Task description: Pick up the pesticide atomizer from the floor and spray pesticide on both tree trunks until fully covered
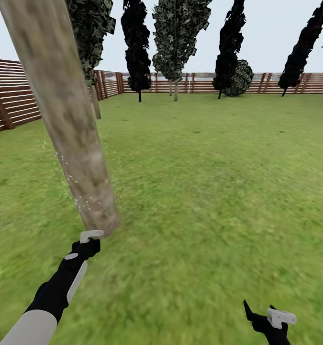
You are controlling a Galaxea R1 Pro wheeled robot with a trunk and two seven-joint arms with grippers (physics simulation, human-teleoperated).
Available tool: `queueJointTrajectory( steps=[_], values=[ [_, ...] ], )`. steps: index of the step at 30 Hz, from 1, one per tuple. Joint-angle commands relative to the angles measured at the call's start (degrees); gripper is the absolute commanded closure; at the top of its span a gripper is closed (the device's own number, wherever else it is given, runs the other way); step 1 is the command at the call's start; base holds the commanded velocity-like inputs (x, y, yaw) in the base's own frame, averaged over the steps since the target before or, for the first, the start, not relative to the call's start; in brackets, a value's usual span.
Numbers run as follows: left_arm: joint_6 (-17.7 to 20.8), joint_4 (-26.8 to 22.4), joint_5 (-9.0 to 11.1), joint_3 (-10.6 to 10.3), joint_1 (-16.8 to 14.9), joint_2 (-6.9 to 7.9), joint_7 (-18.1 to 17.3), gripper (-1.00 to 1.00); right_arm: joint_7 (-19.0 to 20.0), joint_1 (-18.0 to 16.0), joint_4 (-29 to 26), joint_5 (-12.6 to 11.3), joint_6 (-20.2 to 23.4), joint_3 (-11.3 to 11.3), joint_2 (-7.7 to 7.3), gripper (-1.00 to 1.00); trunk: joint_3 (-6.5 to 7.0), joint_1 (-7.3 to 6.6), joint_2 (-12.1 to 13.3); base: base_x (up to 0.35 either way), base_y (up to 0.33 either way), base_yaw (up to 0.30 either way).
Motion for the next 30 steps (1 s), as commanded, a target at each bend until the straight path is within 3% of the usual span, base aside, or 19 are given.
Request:
queueJointTrajectory(
  steps=[1, 15, 26, 30],
  values=[
    [0.0, 0.0, 0.0, 0.0, 0.0, 0.00, 0.0, 1.00, 0.0, 0.0, 0.0, 0.0, 0.0, 0.0, 0.00, -1.00, 0.00, 0.00, 0.0, 0.001, -0.273, 0.103],
    [0.0, 0.0, -0.1, 0.0, 0.0, 0.00, 0.0, 1.00, 0.0, 0.0, 0.0, 0.0, 0.0, 0.0, 0.00, -1.00, 0.00, 0.00, 0.0, 0.000, -0.274, 0.255],
    [0.0, -0.1, -0.1, 0.0, 0.0, 0.08, 0.0, 1.00, 0.0, 0.0, 0.0, 0.0, 0.0, 0.0, 0.00, -1.00, 0.00, 0.00, 0.0, 0.000, -0.274, 0.023],
    [0.0, -0.1, -0.1, 0.0, 0.0, 0.09, 0.0, 1.00, 0.0, 0.0, 0.0, 0.0, 0.0, 0.1, 0.00, -1.00, 0.00, 0.00, 0.0, 0.000, -0.274, 0.209]
  ],
)
